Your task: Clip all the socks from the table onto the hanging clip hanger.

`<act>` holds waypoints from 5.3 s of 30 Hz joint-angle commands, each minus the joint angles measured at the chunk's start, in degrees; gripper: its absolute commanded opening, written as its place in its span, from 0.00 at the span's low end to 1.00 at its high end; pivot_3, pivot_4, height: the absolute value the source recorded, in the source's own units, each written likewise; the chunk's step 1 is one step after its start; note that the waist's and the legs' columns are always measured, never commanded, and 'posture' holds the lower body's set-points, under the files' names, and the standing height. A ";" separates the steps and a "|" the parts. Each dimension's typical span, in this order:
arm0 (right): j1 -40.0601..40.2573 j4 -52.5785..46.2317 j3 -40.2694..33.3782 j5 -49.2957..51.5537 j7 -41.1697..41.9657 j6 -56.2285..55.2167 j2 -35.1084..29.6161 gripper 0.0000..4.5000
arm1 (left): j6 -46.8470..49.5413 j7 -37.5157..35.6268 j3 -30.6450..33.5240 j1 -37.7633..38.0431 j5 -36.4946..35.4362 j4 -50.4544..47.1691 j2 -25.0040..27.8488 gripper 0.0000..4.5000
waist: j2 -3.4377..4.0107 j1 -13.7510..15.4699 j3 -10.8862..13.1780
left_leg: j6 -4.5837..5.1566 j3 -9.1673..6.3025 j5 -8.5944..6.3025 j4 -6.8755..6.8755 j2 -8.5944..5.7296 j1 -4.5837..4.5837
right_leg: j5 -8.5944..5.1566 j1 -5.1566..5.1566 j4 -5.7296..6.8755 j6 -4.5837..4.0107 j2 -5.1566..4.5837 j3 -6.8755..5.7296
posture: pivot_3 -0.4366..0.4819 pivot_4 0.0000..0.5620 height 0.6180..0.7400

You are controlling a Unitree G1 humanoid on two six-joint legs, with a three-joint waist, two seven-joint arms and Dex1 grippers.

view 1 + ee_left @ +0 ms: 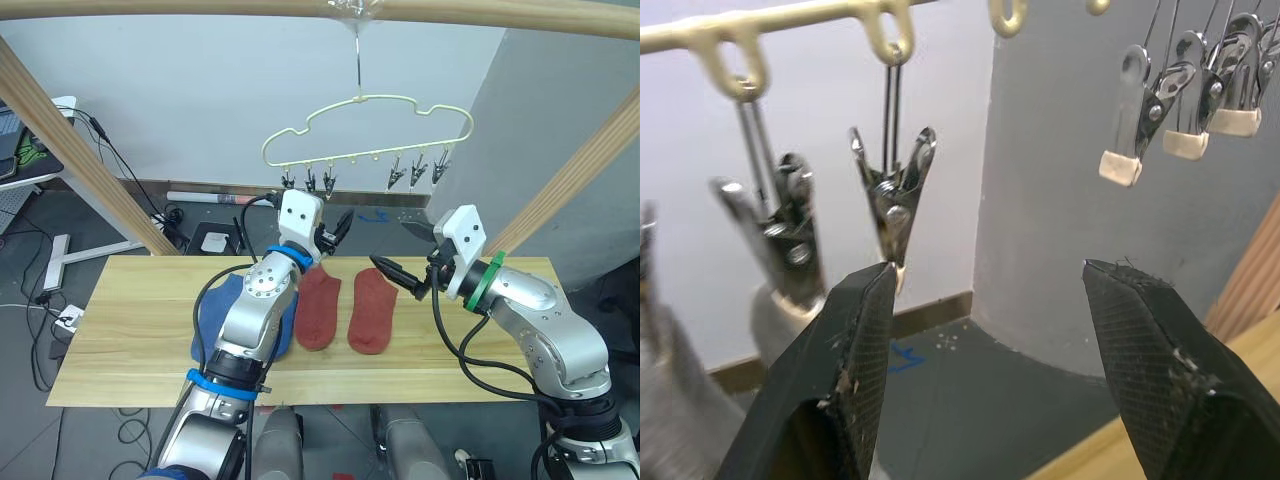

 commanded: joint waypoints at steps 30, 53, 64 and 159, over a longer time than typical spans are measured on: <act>-5.13 -1.93 -1.40 2.21 -0.68 -0.59 -1.08 1.00 | -12.55 5.56 5.34 -8.74 9.40 10.74 -5.18 0.68 | 0.01 -0.97 0.00 | 0.09 -0.03 0.04 0.78 -0.03 0.02 | 0.45 0.39 0.02 0.23 0.03 0.04 | 0.39 0.37 1.00; -5.37 -2.15 -1.42 2.94 -0.94 0.84 -1.24 1.00 | -12.80 5.31 5.91 -8.17 9.36 10.25 -6.23 0.01 | 0.01 -1.00 0.00 | 0.11 -0.03 0.06 0.79 -0.03 0.04 | 0.48 0.42 0.02 0.22 0.03 0.05 | 0.39 0.35 1.00; -1.43 5.35 3.92 -2.88 -5.85 1.88 1.78 1.00 | -4.31 -0.43 6.10 -6.92 6.02 6.25 -3.52 0.01 | 0.01 -1.13 0.00 | 0.12 -0.04 0.06 0.80 -0.02 0.13 | 0.48 0.54 0.02 0.23 0.05 0.05 | 0.42 0.38 1.00; -2.14 13.81 12.12 -14.84 0.71 -19.87 8.59 0.00 | 56.80 5.91 33.37 -6.13 -57.46 -8.63 3.06 0.87 | 0.08 -1.31 -0.20 | 0.17 -0.04 0.09 0.63 0.03 0.49 | 0.16 0.81 -0.11 0.15 0.12 0.10 | 0.49 0.41 1.00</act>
